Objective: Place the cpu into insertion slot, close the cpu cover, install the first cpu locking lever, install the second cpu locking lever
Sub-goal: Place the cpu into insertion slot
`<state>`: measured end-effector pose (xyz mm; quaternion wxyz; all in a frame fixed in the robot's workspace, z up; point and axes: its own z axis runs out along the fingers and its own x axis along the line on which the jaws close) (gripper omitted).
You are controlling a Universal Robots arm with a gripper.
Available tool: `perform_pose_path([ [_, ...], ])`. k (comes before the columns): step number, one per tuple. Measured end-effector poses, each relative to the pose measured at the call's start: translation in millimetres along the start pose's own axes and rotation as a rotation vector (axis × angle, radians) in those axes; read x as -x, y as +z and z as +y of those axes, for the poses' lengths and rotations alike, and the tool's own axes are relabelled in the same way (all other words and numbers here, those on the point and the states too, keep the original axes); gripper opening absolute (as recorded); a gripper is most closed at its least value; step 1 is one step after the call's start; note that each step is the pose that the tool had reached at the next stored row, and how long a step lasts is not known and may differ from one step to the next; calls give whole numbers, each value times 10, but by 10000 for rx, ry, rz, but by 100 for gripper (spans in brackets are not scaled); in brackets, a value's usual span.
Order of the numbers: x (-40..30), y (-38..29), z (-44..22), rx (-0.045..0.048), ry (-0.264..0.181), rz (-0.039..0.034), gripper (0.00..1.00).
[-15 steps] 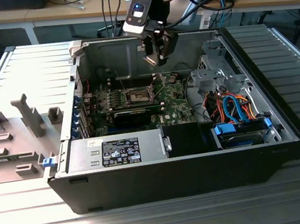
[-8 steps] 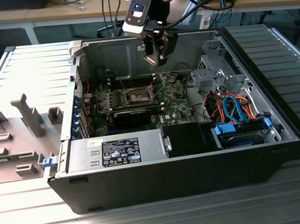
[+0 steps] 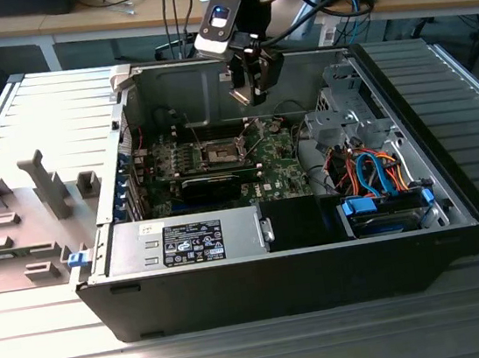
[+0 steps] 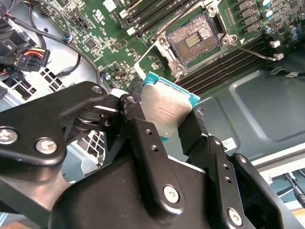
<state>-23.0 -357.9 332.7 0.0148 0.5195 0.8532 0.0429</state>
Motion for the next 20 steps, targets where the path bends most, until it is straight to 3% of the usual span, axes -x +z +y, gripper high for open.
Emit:
perform_pose_path([
  [20, 0, 0, 0, 6, 341, -30, 54],
])
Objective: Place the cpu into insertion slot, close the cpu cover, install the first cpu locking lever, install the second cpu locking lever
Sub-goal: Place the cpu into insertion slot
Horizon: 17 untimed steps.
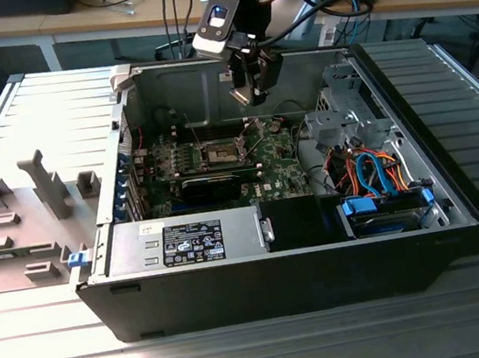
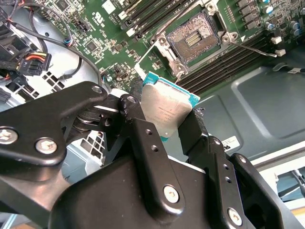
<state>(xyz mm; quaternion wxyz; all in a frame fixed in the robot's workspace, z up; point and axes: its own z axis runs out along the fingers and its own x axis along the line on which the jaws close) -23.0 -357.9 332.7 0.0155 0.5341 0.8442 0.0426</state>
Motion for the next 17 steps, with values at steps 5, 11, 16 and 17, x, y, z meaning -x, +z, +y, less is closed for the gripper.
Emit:
perform_pose_path([
  [5, 0, 0, 0, 2, 88, -8, 54],
  [11, 0, 0, 0, 4, 174, -15, 54],
  [16, 0, 0, 0, 5, 264, -23, 54],
  [17, 0, 0, 0, 6, 281, -25, 54],
])
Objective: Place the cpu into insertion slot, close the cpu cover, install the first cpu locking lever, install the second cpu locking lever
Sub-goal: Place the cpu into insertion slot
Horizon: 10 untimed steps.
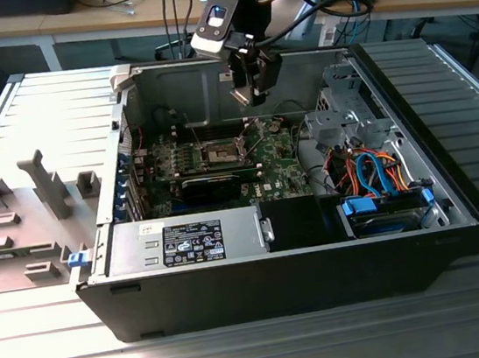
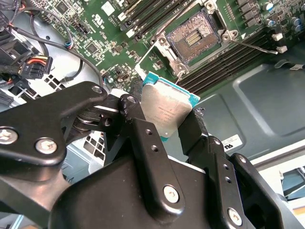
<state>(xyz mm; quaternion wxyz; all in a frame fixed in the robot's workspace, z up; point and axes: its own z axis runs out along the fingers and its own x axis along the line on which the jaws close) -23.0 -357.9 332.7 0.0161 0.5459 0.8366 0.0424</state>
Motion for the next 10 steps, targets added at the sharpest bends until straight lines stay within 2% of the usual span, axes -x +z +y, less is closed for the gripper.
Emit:
perform_pose_path([
  [10, 0, 0, 0, 2, 132, -12, 54],
])
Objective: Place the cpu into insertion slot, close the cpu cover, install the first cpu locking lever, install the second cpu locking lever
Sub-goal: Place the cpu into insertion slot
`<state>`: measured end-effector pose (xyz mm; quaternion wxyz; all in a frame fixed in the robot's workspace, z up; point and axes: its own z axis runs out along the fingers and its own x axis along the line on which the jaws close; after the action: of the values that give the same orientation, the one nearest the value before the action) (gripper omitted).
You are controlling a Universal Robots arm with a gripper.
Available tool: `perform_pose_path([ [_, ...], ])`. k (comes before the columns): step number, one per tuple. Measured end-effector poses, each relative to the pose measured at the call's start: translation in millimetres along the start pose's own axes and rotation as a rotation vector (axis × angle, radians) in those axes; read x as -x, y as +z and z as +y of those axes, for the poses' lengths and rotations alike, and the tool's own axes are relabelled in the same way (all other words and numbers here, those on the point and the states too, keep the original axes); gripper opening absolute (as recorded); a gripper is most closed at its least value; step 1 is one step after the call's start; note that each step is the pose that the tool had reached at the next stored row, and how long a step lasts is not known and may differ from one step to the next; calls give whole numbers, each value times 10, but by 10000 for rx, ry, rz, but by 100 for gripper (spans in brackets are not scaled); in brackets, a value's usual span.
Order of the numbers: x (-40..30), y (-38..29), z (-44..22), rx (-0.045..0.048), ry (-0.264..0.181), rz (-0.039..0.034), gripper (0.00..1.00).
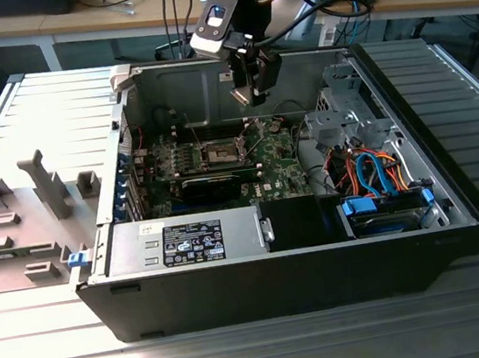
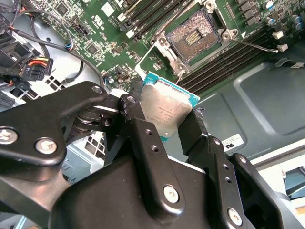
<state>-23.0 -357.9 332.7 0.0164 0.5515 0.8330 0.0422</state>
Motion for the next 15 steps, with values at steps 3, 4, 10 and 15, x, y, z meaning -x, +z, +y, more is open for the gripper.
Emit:
perform_pose_path([
  [3, 0, 0, 0, 2, 59, -4, 54],
  [4, 0, 0, 0, 1, 75, -7, 54],
  [10, 0, 0, 0, 3, 155, -14, 54],
  [15, 0, 0, 0, 5, 230, -20, 54],
])
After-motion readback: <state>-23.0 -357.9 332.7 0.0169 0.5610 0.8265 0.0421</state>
